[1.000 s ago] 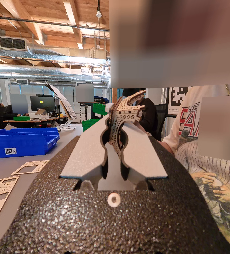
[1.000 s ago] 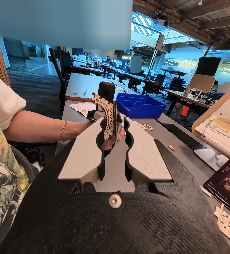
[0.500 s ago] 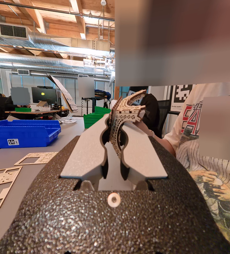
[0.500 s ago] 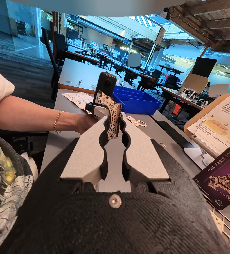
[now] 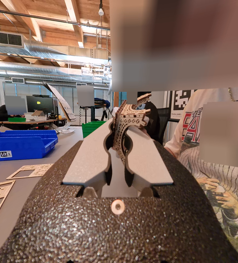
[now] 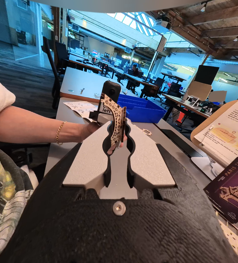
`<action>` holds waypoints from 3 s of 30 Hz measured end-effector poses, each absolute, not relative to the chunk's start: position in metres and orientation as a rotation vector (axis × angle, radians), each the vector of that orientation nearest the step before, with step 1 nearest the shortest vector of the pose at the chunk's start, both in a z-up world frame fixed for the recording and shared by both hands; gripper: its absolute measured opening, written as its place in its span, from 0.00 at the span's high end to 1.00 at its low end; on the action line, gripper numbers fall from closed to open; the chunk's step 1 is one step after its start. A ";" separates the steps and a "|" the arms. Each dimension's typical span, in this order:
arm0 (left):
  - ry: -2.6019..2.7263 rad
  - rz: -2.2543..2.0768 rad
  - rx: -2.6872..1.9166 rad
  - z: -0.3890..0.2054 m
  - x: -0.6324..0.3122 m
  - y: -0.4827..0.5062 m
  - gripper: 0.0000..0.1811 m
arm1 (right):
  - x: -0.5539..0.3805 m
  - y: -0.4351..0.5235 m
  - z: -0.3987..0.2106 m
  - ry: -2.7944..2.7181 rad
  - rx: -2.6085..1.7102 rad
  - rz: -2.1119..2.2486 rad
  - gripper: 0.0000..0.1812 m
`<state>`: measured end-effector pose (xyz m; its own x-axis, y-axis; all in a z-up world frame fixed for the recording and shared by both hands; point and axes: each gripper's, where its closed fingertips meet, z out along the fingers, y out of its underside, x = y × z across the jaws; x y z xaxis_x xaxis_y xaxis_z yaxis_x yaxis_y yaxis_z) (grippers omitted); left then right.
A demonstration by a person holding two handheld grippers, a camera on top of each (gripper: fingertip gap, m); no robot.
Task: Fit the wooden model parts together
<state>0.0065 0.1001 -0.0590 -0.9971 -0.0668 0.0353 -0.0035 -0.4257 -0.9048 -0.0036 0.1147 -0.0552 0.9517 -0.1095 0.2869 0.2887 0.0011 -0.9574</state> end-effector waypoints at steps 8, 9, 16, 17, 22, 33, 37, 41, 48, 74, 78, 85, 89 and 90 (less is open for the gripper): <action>1.647 -2.663 -0.051 -0.056 0.002 0.101 0.97 | -0.009 0.116 -0.053 -0.150 -1.554 -0.291 0.93; 1.647 -2.664 -0.053 -0.057 0.002 0.101 0.97 | -0.009 0.116 -0.054 -0.149 -1.563 -0.292 0.93; 1.670 -2.650 -0.067 -0.062 0.003 0.104 0.97 | -0.007 0.118 -0.060 -0.170 -1.594 -0.330 0.93; 1.677 -2.641 -0.069 -0.063 0.003 0.104 0.97 | -0.007 0.118 -0.062 -0.176 -1.606 -0.331 0.93; 1.680 -2.644 -0.085 -0.064 0.003 0.108 0.97 | -0.006 0.121 -0.063 -0.162 -1.601 -0.337 0.93; 1.695 -2.631 -0.117 -0.068 0.007 0.111 0.97 | -0.002 0.125 -0.066 -0.134 -1.600 -0.336 0.93; 1.652 -2.656 -0.063 -0.063 0.004 0.110 0.97 | -0.006 0.124 -0.061 -0.149 -1.576 -0.326 0.93; 1.579 -2.744 -0.039 -0.056 0.002 0.116 0.97 | -0.011 0.120 -0.054 -0.158 -1.542 -0.313 0.91; 1.597 -2.778 0.008 -0.059 -0.002 0.116 0.97 | -0.013 0.121 -0.053 -0.162 -1.540 -0.301 0.91; 1.822 -1.401 0.053 -0.123 0.067 0.126 0.96 | 0.040 0.083 -0.098 0.004 -1.542 0.037 0.60; 1.776 -0.933 0.181 -0.161 0.094 0.127 0.96 | 0.069 0.086 -0.141 0.037 -1.697 -0.126 0.60; 1.746 -0.519 0.419 -0.216 0.115 0.116 0.96 | 0.092 0.086 -0.193 0.055 -1.904 -0.279 0.64; 1.788 -0.512 0.428 -0.229 0.115 0.118 0.79 | 0.095 0.089 -0.208 0.034 -1.973 -0.332 0.65; 1.805 -0.515 0.428 -0.232 0.113 0.120 0.76 | 0.094 0.090 -0.212 0.025 -1.992 -0.331 0.66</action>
<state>0.1132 0.1203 -0.2319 -0.2802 0.0297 -0.9595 0.5319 0.8368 -0.1294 0.0942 0.0904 -0.2122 0.9613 -0.1653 0.2204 0.1298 -0.4339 -0.8916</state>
